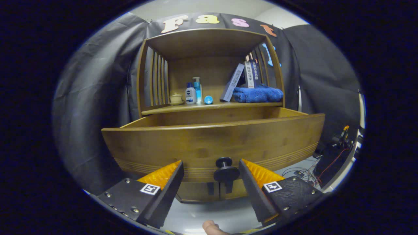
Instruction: Pull open the drawer, take out the items inside it, and place them on the countertop above the cabinet.
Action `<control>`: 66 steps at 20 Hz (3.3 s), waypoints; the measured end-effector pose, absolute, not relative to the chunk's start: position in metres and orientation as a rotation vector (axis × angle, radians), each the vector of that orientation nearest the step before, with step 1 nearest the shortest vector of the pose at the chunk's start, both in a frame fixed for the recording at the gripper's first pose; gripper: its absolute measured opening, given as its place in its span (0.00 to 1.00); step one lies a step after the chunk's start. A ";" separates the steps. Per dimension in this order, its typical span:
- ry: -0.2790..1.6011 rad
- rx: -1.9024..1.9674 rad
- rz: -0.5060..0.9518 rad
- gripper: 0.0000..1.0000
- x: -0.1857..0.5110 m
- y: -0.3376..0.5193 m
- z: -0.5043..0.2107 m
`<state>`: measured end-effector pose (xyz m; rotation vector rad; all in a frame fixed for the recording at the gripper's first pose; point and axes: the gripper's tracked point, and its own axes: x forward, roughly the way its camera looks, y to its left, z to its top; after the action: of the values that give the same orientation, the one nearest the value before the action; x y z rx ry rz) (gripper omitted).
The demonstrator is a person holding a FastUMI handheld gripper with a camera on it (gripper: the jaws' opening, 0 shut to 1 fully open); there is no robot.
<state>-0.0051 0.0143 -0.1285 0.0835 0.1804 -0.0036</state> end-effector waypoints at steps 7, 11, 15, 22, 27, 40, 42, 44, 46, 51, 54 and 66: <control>0.205 0.077 0.027 0.99 0.016 0.015 -0.142; 0.208 0.002 0.011 0.99 0.042 0.017 -0.140; 0.190 -0.015 -0.002 0.99 0.069 0.020 -0.136; 0.173 0.010 -0.008 0.99 0.132 0.024 -0.136; 0.180 0.014 -0.009 0.99 0.149 0.024 -0.134; 0.150 -0.020 -0.008 0.99 0.173 0.027 -0.133; 0.141 -0.020 -0.008 0.99 0.174 0.027 -0.132; 0.141 -0.023 -0.007 0.99 0.174 0.027 -0.133; 0.170 -0.043 -0.014 0.99 0.173 0.023 -0.139; 0.163 -0.075 -0.013 0.98 0.146 0.011 -0.132; 0.158 -0.076 0.023 0.98 0.117 0.014 -0.117; -0.017 -0.171 0.008 0.97 -0.027 -0.010 -0.024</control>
<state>-0.0267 -0.0105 -0.0243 -0.1710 -0.0168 0.0083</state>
